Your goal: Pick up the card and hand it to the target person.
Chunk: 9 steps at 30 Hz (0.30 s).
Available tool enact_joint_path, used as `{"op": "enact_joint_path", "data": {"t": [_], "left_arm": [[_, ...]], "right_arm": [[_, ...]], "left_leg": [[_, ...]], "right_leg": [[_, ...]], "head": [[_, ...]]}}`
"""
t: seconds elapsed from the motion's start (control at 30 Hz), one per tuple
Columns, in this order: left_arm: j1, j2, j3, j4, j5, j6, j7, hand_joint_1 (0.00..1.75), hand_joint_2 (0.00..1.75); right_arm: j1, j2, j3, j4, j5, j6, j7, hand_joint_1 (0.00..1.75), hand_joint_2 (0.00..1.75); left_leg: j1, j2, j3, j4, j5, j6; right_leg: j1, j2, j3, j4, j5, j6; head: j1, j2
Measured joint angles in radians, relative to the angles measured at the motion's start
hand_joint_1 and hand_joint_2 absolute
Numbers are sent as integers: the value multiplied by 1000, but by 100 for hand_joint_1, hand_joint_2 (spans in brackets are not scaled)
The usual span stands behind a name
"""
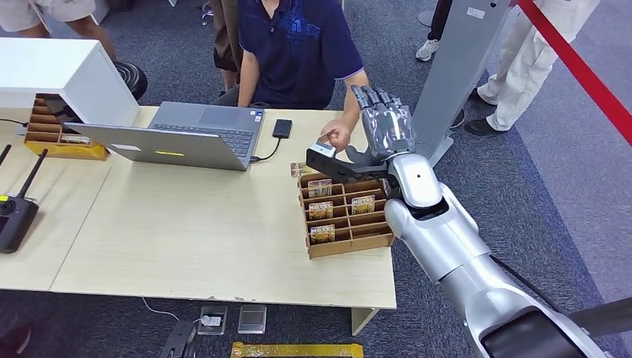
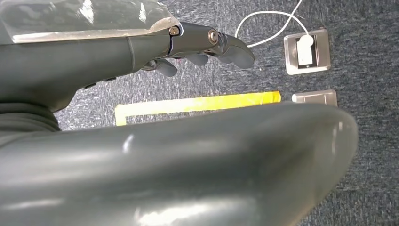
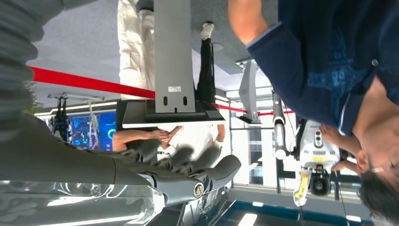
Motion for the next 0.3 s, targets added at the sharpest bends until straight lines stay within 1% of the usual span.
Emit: {"op": "enact_joint_path", "data": {"t": [0.1,0.17,0.23,0.27,0.3], "left_arm": [[0,0,0,0,7,3,1,0,0],[0,0,0,0,10,6,3,0,0],[1,0,0,0,14,10,5,0,0],[1,0,1,0,16,13,5,0,0],[1,-1,1,0,18,14,5,0,0]], "right_arm": [[7,-4,-4,-26,-39,-40,-4,0,0],[21,-8,-11,-53,-91,-80,-18,0,87],[44,-14,-23,-86,-175,-133,-46,0,175],[59,-18,-32,-106,-230,-164,-66,0,175],[67,-20,-37,-116,-259,-181,-78,0,175]], "left_leg": [[0,0,0,0,0,0],[0,0,0,0,0,0],[0,0,0,0,0,0],[0,0,0,0,0,0],[0,0,0,0,0,0]], "right_leg": [[0,0,0,0,0,0],[0,0,0,0,0,0],[0,0,0,0,0,0],[0,0,0,0,0,0],[0,0,0,0,0,0]], "head": [[0,0],[0,0],[0,0],[0,0],[0,0]]}}
